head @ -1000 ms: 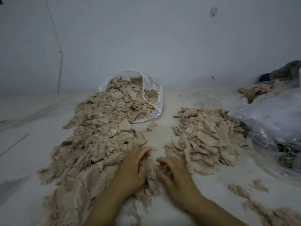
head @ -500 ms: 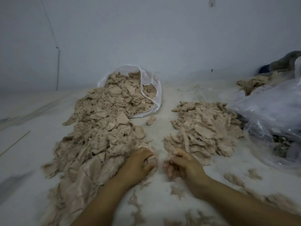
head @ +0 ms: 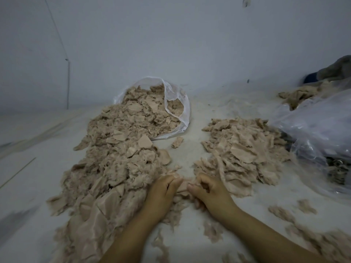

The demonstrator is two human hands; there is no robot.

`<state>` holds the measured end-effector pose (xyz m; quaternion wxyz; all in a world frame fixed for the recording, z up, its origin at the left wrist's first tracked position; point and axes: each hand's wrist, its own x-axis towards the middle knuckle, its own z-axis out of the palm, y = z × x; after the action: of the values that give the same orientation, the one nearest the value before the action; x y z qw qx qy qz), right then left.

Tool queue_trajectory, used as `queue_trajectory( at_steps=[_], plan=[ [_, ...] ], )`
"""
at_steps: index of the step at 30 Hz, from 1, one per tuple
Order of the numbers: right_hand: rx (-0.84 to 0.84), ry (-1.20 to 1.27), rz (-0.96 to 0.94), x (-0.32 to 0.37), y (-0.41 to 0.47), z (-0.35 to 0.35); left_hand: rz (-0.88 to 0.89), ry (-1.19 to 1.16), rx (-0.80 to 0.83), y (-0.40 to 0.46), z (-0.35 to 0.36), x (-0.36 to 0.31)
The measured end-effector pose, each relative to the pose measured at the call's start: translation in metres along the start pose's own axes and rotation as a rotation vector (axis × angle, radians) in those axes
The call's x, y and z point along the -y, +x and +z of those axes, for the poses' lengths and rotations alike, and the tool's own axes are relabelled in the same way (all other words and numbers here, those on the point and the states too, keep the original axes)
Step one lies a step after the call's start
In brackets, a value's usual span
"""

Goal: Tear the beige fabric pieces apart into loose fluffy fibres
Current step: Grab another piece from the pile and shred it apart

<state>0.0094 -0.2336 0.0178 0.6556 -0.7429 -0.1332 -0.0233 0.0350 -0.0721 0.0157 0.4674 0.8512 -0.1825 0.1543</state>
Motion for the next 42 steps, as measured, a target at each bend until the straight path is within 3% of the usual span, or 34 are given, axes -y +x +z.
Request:
queue_trajectory(
  at_steps=[3, 7, 12, 16, 22, 27, 31, 36, 40, 42],
  plan=[
    [0.137, 0.169, 0.132, 0.0, -0.001, -0.008, -0.047, -0.064, -0.032, 0.0, 0.003, 0.004],
    [0.305, 0.13, 0.189, 0.007, -0.001, -0.018, -0.048, -0.073, -0.072, -0.001, 0.005, 0.002],
    [0.043, -0.03, 0.143, 0.003, -0.003, -0.001, -0.012, -0.123, -0.005, -0.003, 0.005, 0.001],
    [0.096, 0.003, 0.114, 0.004, -0.007, -0.004, -0.028, -0.201, -0.021, -0.004, 0.003, 0.001],
    [-0.029, -0.135, -0.018, 0.005, -0.005, 0.003, 0.066, -0.062, 0.089, -0.006, 0.007, -0.002],
    [-0.142, 0.073, -0.009, 0.007, -0.007, -0.001, 0.033, -0.139, 0.0, -0.005, 0.007, -0.004],
    [-0.217, 0.286, 0.037, 0.01, -0.008, -0.002, -0.121, -0.29, -0.147, -0.003, 0.0, -0.005],
    [-0.107, 0.317, 0.079, 0.012, -0.012, 0.004, -0.036, -0.262, 0.061, -0.009, 0.002, -0.011],
    [0.016, 0.211, 0.144, 0.012, -0.013, 0.004, -0.035, -0.345, 0.094, -0.009, -0.001, -0.015],
    [0.004, 0.222, 0.149, 0.012, -0.012, 0.002, -0.08, -0.401, 0.028, -0.008, 0.0, -0.019]
  ],
)
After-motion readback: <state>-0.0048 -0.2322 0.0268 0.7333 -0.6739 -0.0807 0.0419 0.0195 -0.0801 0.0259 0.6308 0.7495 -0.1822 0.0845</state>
